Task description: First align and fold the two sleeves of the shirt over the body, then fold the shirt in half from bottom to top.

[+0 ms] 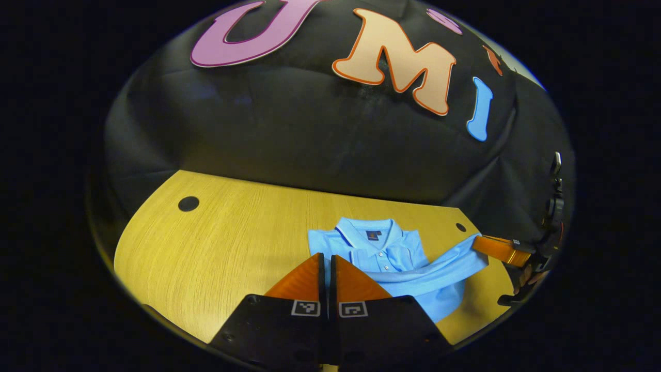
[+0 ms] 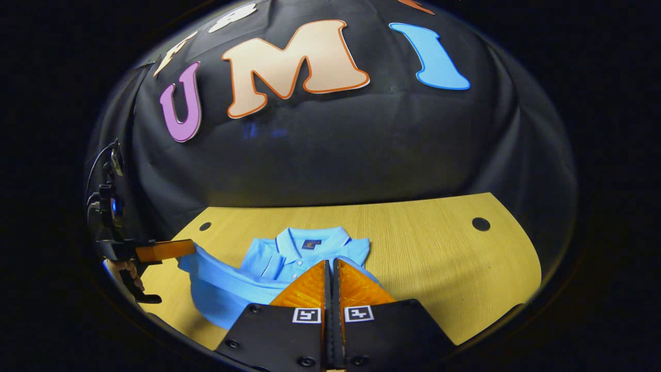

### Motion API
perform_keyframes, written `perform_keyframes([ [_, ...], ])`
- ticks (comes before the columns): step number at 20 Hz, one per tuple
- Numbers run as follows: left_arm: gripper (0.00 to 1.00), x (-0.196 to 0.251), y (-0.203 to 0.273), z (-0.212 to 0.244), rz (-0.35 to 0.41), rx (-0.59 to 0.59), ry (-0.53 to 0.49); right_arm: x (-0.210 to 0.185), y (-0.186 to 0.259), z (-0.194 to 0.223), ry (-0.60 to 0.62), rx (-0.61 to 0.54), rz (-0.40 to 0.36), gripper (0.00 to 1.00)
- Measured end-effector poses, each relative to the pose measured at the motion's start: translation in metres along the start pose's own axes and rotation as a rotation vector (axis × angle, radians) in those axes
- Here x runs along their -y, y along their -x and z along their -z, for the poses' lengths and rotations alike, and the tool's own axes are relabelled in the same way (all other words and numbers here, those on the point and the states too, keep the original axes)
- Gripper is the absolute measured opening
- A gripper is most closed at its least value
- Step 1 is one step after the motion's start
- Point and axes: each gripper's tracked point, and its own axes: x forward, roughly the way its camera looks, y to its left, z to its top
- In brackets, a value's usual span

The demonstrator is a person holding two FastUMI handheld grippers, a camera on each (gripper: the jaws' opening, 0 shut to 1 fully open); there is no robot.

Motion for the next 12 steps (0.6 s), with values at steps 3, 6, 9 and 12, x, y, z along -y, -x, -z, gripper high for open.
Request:
perform_keyframes([
  [3, 0.0, -0.007, -0.039, -0.001, 0.004, -0.004, -0.029, 0.009, -0.043, 0.003, -0.021, -0.002, 0.056, 0.02],
  [6, 0.0, -0.012, -0.078, 0.013, 0.004, -0.027, -0.069, 0.021, -0.076, 0.019, -0.016, -0.032, 0.116, 0.02],
  [9, 0.0, -0.015, -0.095, 0.035, 0.003, -0.081, -0.092, 0.031, -0.085, 0.04, 0.006, -0.069, 0.154, 0.06],
  [12, 0.41, -0.005, -0.082, 0.029, 0.014, -0.063, -0.091, 0.017, -0.065, 0.024, 0.024, 0.015, 0.116, 0.57],
])
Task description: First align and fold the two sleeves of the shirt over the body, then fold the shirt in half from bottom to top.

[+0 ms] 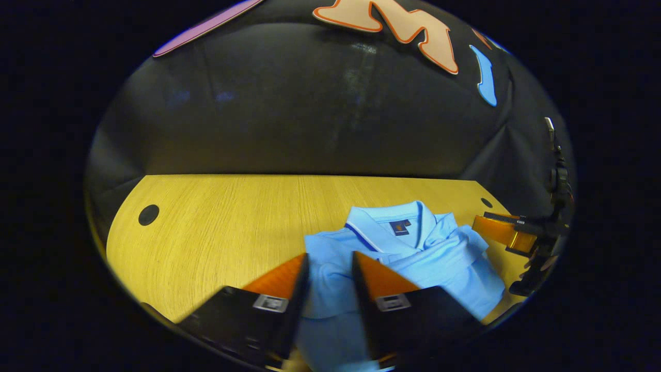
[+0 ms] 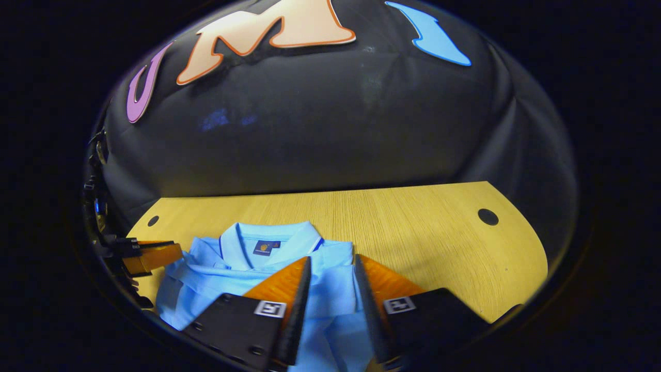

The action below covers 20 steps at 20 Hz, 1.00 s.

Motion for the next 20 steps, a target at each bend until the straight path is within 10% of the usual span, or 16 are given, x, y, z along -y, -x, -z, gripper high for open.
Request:
perform_keyframes([
  [2, 0.94, 0.005, 0.026, -0.02, -0.041, 0.107, -0.01, -0.002, 0.03, -0.017, 0.021, 0.083, -0.005, 0.89],
  [10, 0.95, 0.061, 0.188, -0.081, -0.123, 0.38, -0.113, -0.015, 0.215, -0.091, 0.067, 0.362, -0.051, 1.0],
  [20, 0.95, 0.111, 0.329, -0.067, -0.151, 0.474, -0.132, -0.015, 0.355, -0.076, 0.078, 0.432, -0.103, 1.0],
])
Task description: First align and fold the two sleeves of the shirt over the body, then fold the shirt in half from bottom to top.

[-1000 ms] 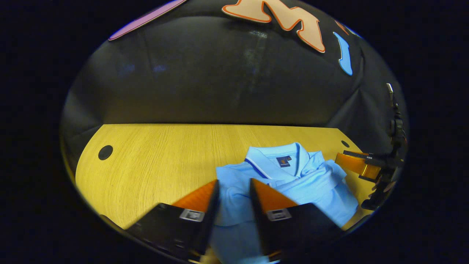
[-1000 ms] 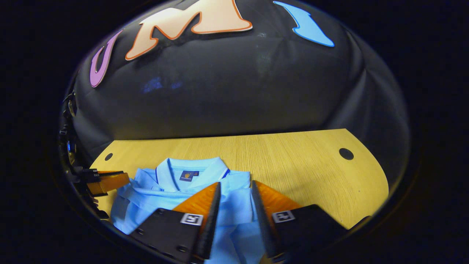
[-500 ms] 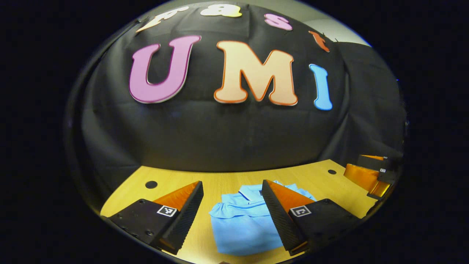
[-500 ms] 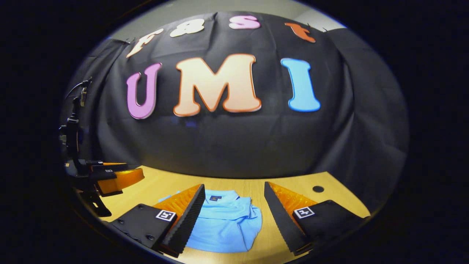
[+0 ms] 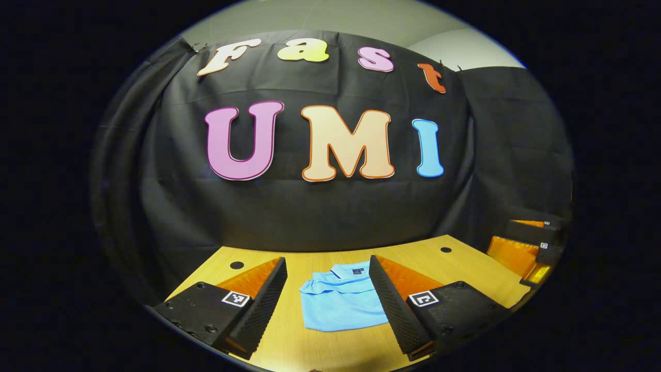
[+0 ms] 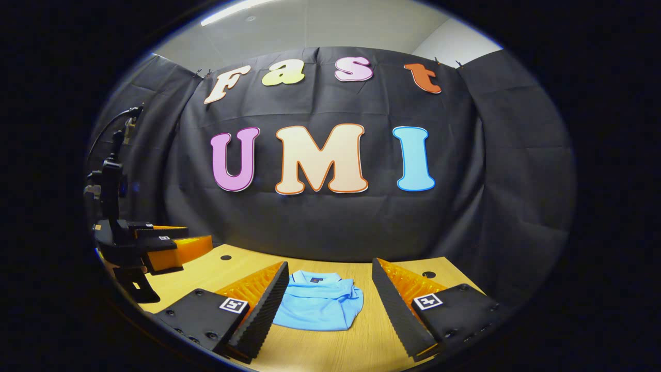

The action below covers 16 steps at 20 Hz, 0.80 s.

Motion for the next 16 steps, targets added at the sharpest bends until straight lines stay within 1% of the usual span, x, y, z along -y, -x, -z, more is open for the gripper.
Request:
perform_keyframes([
  [3, 0.94, 0.005, 0.019, -0.014, 0.0, 0.024, -0.025, -0.002, 0.016, -0.014, -0.004, 0.035, -0.005, 1.0],
  [5, 0.95, 0.008, 0.026, -0.02, 0.002, 0.031, -0.024, -0.003, 0.022, -0.024, -0.008, 0.053, -0.011, 1.0],
  [6, 0.94, 0.009, 0.028, -0.021, 0.005, 0.032, -0.019, -0.002, 0.023, -0.03, -0.005, 0.066, -0.01, 1.0],
  [9, 0.95, 0.012, 0.032, -0.032, 0.003, 0.045, -0.007, -0.001, 0.026, -0.045, -0.015, 0.098, -0.002, 1.0],
  [13, 0.95, 0.015, 0.036, -0.038, 0.01, 0.061, -0.033, -0.002, 0.025, -0.049, -0.034, 0.098, -0.005, 1.0],
  [16, 0.94, 0.016, 0.037, -0.045, 0.007, 0.078, -0.028, -0.004, 0.026, -0.06, -0.053, 0.126, -0.006, 1.0],
])
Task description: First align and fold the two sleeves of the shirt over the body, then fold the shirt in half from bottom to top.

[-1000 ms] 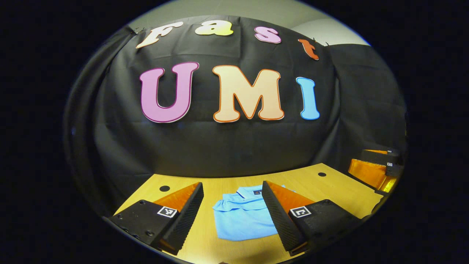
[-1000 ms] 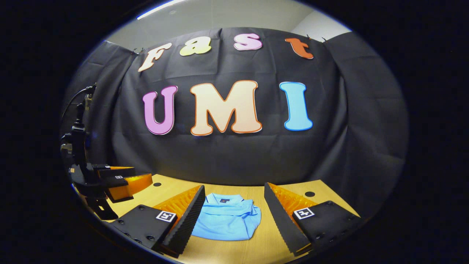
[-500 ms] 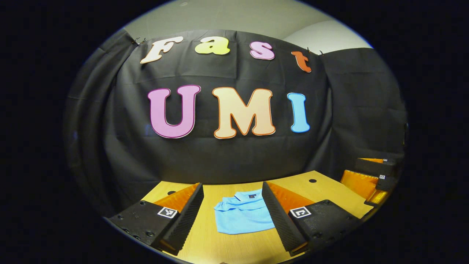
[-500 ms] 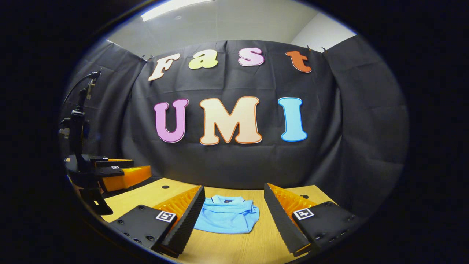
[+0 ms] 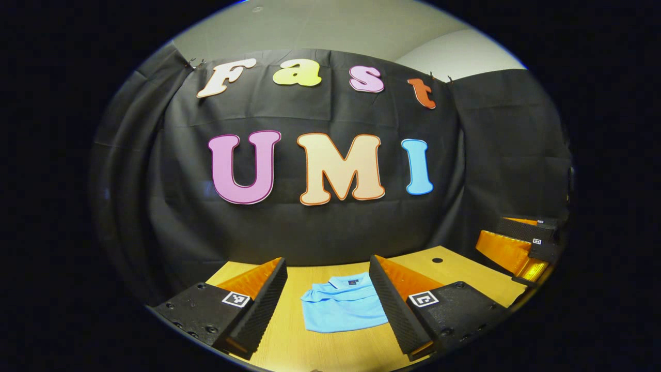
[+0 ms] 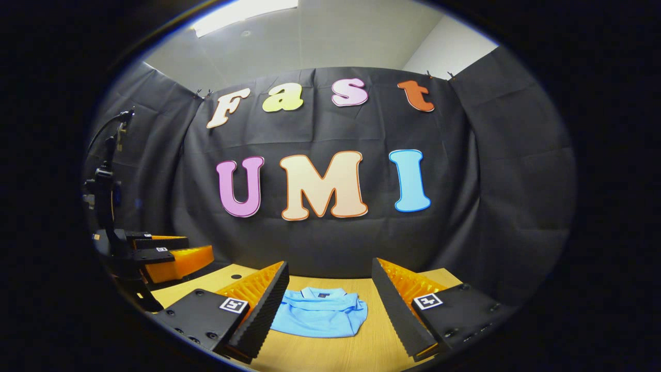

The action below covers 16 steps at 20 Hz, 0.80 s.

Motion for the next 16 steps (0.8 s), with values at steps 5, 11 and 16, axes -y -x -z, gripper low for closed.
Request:
perform_keyframes([
  [5, 0.95, 0.001, -0.003, -0.002, 0.009, -0.01, 0.012, -0.013, -0.003, -0.004, 0.03, 0.005, -0.036, 1.0],
  [11, 0.95, -0.013, -0.004, 0.001, -0.021, -0.023, 0.035, -0.012, -0.004, -0.005, 0.01, 0.011, -0.023, 1.0],
  [16, 0.95, -0.016, -0.007, -0.011, -0.024, 0.002, 0.059, -0.009, -0.003, -0.008, 0.041, 0.01, -0.005, 0.99],
])
